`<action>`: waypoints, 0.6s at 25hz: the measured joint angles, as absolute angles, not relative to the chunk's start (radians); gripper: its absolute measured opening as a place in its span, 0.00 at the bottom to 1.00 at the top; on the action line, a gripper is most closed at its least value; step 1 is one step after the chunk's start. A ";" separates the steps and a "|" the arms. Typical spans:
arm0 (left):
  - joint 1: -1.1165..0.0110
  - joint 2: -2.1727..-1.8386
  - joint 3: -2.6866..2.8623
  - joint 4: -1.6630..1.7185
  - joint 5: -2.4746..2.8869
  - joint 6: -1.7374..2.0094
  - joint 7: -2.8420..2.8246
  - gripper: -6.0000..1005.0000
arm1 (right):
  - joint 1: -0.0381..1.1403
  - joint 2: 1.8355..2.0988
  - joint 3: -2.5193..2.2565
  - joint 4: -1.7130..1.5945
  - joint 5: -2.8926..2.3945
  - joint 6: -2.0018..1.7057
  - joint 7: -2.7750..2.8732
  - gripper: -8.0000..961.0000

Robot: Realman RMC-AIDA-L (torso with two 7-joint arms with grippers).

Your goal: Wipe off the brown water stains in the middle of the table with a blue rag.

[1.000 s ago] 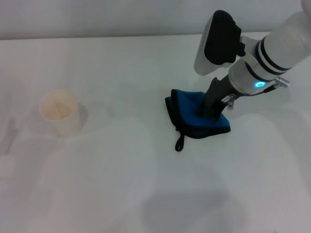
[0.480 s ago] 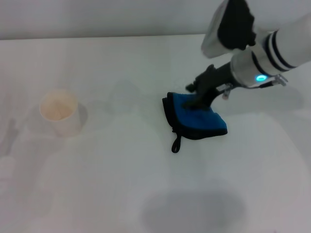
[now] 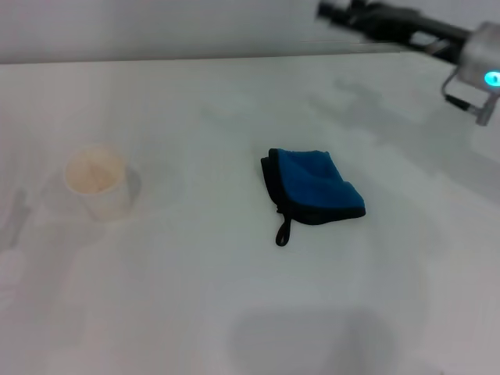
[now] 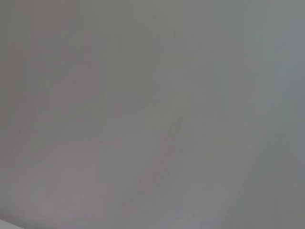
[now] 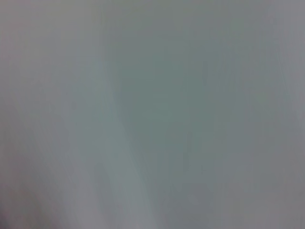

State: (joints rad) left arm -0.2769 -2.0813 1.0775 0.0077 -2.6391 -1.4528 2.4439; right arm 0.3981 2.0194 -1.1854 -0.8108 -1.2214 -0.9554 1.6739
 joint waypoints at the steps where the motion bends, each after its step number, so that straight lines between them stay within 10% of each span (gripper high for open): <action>1: -0.277 -2.081 1.078 0.008 -2.639 -1.453 2.444 0.87 | 0.386 2.018 -1.180 -0.748 -1.068 -0.992 1.571 0.83; 15: -0.291 -2.078 1.075 0.021 -2.644 -1.444 2.444 0.87 | 0.377 2.023 -1.141 -0.169 -0.331 -1.196 0.555 0.90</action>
